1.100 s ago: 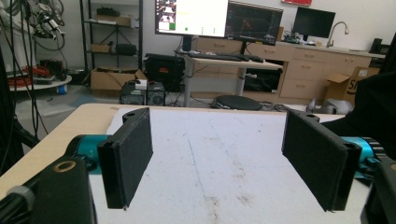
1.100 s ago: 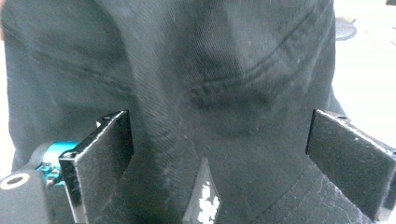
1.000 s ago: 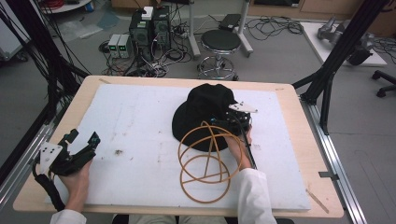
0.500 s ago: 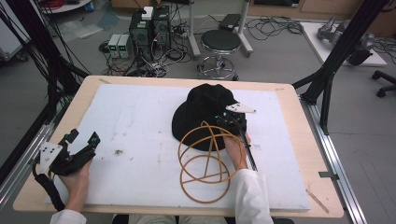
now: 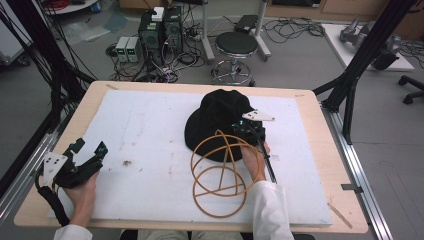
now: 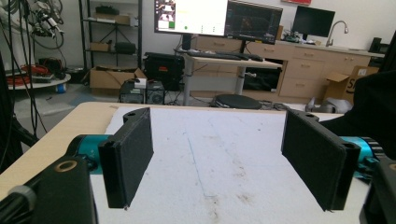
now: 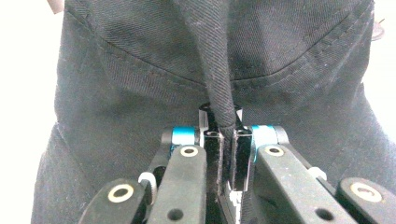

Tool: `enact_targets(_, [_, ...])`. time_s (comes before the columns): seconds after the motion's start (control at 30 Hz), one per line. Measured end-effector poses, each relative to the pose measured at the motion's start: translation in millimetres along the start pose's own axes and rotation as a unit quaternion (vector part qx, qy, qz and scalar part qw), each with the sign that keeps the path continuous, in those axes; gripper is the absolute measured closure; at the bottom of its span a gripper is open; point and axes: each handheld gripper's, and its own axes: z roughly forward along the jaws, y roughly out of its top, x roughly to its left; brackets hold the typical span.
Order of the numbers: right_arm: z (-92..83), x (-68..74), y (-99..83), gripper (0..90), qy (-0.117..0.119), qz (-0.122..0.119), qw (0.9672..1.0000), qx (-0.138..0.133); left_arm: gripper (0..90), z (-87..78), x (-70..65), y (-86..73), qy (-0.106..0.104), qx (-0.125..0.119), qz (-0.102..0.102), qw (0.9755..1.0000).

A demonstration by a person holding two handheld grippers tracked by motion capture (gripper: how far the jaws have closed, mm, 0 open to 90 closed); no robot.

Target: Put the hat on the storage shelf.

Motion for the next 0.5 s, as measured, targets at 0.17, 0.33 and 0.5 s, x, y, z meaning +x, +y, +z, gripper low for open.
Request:
enact_targets(0.17, [-2.5, -1.8, 1.2, 87.6, -0.002, -0.010, 0.9999, -0.001, 25.2, 0.0, 0.0, -0.2, 0.000, 0.000, -0.001, 1.0000])
enact_targets(0.33, [-12.1, -4.6, 4.9, 87.6, -0.012, -0.015, 0.9998, -0.007, 25.2, 0.0, -1.1, -0.2, -0.002, 0.000, 0.000, 1.0000])
enact_targets(0.5, [-27.3, -10.8, 10.8, 87.6, -0.027, -0.008, 0.9990, -0.034, 25.2, -0.1, -2.9, 0.0, -0.004, -0.001, 0.004, 1.0000])
